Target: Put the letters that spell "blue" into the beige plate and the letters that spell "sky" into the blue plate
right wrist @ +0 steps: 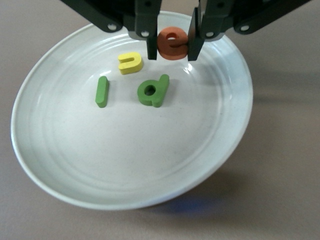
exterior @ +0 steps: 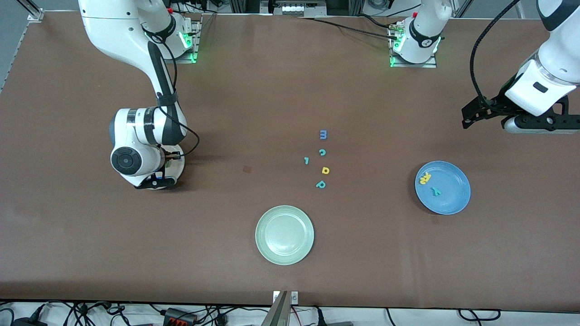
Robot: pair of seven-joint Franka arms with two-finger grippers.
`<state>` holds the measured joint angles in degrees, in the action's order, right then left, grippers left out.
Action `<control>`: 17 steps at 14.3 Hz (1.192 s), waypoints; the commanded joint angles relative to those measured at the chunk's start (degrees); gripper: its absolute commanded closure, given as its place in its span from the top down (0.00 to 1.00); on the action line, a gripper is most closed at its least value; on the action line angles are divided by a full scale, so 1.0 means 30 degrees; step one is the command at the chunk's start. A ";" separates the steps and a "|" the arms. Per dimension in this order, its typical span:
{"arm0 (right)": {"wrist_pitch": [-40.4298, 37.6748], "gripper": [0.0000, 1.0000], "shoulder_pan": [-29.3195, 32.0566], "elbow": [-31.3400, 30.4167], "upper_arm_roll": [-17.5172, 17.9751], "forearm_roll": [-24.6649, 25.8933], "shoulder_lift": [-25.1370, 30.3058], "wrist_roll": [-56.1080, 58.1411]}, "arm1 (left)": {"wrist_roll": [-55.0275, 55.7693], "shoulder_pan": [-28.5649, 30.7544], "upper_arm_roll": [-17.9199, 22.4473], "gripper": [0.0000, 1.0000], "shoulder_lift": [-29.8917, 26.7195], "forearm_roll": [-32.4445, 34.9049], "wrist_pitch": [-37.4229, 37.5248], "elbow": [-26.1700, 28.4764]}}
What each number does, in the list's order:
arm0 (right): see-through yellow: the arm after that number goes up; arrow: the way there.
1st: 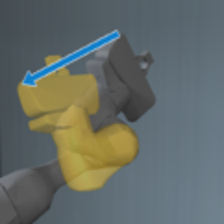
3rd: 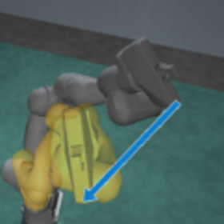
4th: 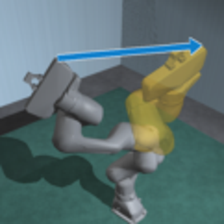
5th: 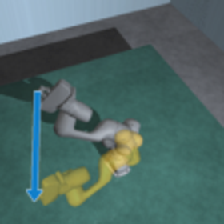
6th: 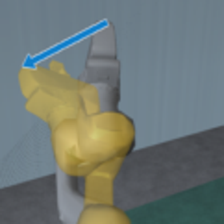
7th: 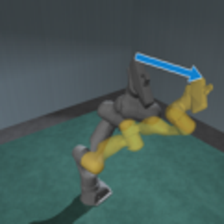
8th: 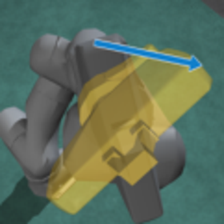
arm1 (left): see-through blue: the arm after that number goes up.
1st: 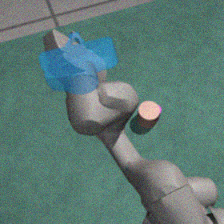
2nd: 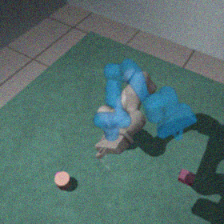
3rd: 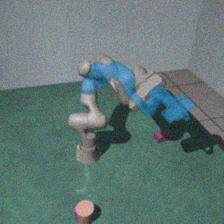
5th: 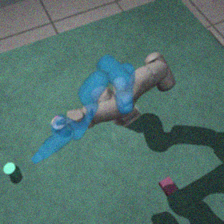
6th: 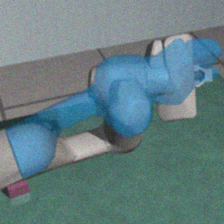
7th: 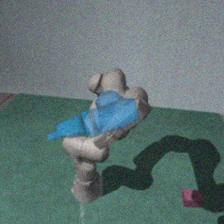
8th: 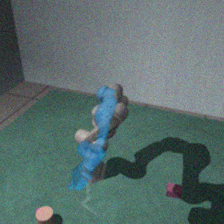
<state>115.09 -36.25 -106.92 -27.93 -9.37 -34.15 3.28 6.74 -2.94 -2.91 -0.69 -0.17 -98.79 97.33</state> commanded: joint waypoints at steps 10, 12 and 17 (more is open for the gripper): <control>-0.5659 1.00 0.0335 0.5659 -0.0414 0.0018 0.2447 -0.0654 | -0.0285 0.0424 0.0033 1.00 0.0288 -0.0150 0.0761 -0.0568; -0.5961 1.00 0.0716 0.7507 -0.0473 0.0164 0.2447 -0.0363 | -0.0285 0.0512 0.0033 1.00 0.0288 -0.0179 0.0791 -0.0568; -0.7719 1.00 0.0805 0.9711 -0.2082 -0.0040 0.2505 -0.0097 | -0.0285 0.0542 0.0004 1.00 0.0288 -0.0179 0.0791 -0.0568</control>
<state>93.83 -34.44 -80.65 -32.88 -9.20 -25.76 2.33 6.74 -1.68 -2.82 -0.38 -0.17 -97.80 97.25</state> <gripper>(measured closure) 0.000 0.000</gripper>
